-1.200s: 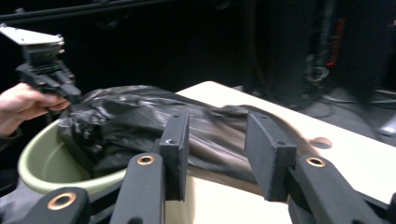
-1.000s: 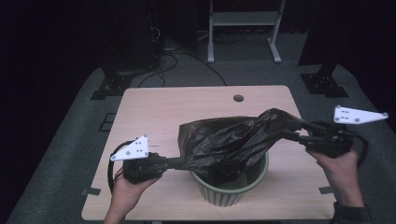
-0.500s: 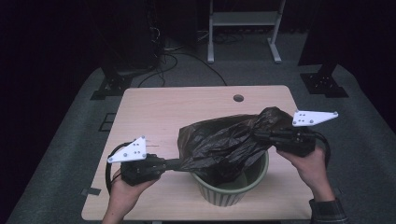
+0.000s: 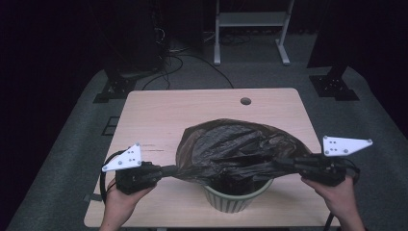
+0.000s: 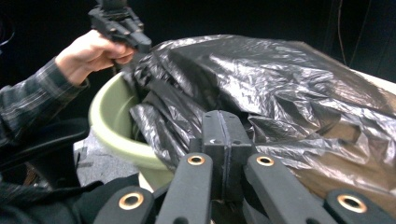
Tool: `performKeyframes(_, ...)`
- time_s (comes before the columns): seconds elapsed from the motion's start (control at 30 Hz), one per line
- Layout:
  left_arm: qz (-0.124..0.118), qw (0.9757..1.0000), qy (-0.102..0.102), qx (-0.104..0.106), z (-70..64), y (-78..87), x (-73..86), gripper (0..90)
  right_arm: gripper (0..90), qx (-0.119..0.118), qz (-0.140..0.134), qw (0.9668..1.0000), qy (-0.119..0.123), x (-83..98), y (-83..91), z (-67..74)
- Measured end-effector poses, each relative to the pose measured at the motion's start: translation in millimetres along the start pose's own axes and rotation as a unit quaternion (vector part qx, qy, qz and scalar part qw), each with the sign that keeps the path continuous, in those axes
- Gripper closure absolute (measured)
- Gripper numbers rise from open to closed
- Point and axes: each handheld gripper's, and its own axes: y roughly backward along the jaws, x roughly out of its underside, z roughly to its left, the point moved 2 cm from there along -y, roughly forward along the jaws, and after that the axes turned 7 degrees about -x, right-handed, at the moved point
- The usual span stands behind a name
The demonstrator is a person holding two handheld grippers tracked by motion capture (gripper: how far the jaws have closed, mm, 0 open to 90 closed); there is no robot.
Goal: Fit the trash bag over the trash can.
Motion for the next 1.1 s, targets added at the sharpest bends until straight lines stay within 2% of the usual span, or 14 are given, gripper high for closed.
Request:
performKeyframes(0.17,0.005,1.0000,0.005,0.000,-6.5,8.0,7.5,89.7,90.0,-0.026,0.011,0.9996,0.009,6.8,-0.4,20.6)
performKeyframes(0.27,0.013,0.9999,0.009,0.000,-9.2,12.1,13.1,89.7,89.7,-0.034,0.015,0.9993,0.011,9.0,-2.6,26.2)
performKeyframes(0.3,0.015,0.9998,0.009,0.001,-9.7,13.0,14.6,89.7,88.2,-0.034,0.015,0.9992,0.012,8.7,-2.9,26.2)
performKeyframes(0.37,0.020,0.9998,0.008,-0.005,-9.3,14.1,16.6,89.7,77.7,-0.032,0.000,0.9994,0.013,5.9,-0.6,24.8)
performKeyframes(0.47,0.017,0.9998,0.011,-0.007,-6.9,15.8,16.7,89.7,69.3,-0.011,-0.034,0.9993,0.010,-4.2,9.3,17.5)
performKeyframes(0.53,0.016,0.9998,0.010,-0.006,-5.7,16.0,16.2,89.6,67.3,0.003,-0.048,0.9988,0.009,-12.0,16.1,9.2)
performKeyframes(0.57,0.017,0.9998,0.010,-0.006,-5.6,15.9,15.9,89.6,63.5,0.015,-0.051,0.9986,0.006,-15.6,18.2,4.1)
performKeyframes(0.67,0.017,0.9998,0.010,-0.006,-5.5,14.9,15.7,89.6,58.3,0.036,-0.045,0.9982,-0.013,-21.3,20.0,-15.7)
performKeyframes(0.8,0.018,0.9998,0.009,-0.005,-6.1,13.7,15.4,89.6,52.7,0.033,-0.025,0.9977,-0.053,-17.4,11.8,-37.5)
performKeyframes(0.87,0.017,0.9998,0.007,-0.005,-6.1,13.5,14.7,89.7,53.9,0.025,-0.018,0.9978,-0.059,-13.2,4.6,-40.3)
performKeyframes(0.9,0.017,0.9998,0.007,-0.004,-6.5,13.4,14.2,89.6,58.0,0.018,-0.015,0.9979,-0.060,-11.5,1.3,-40.2)
performKeyframes(0.97,0.015,0.9999,0.006,-0.004,-7.4,13.4,12.4,89.7,72.4,0.014,-0.002,0.9984,-0.056,-9.6,-3.4,-38.3)
performKeyframes(1.03,0.010,0.9999,0.004,-0.003,-8.1,13.0,10.3,89.7,86.9,0.015,-0.001,0.9990,-0.043,-9.5,-5.0,-35.7)
performKeyframes(1.1,0.003,1.0000,0.001,-0.002,-9.1,11.8,6.0,89.6,89.7,0.017,0.002,0.9992,-0.037,-11.0,-4.0,-34.8)
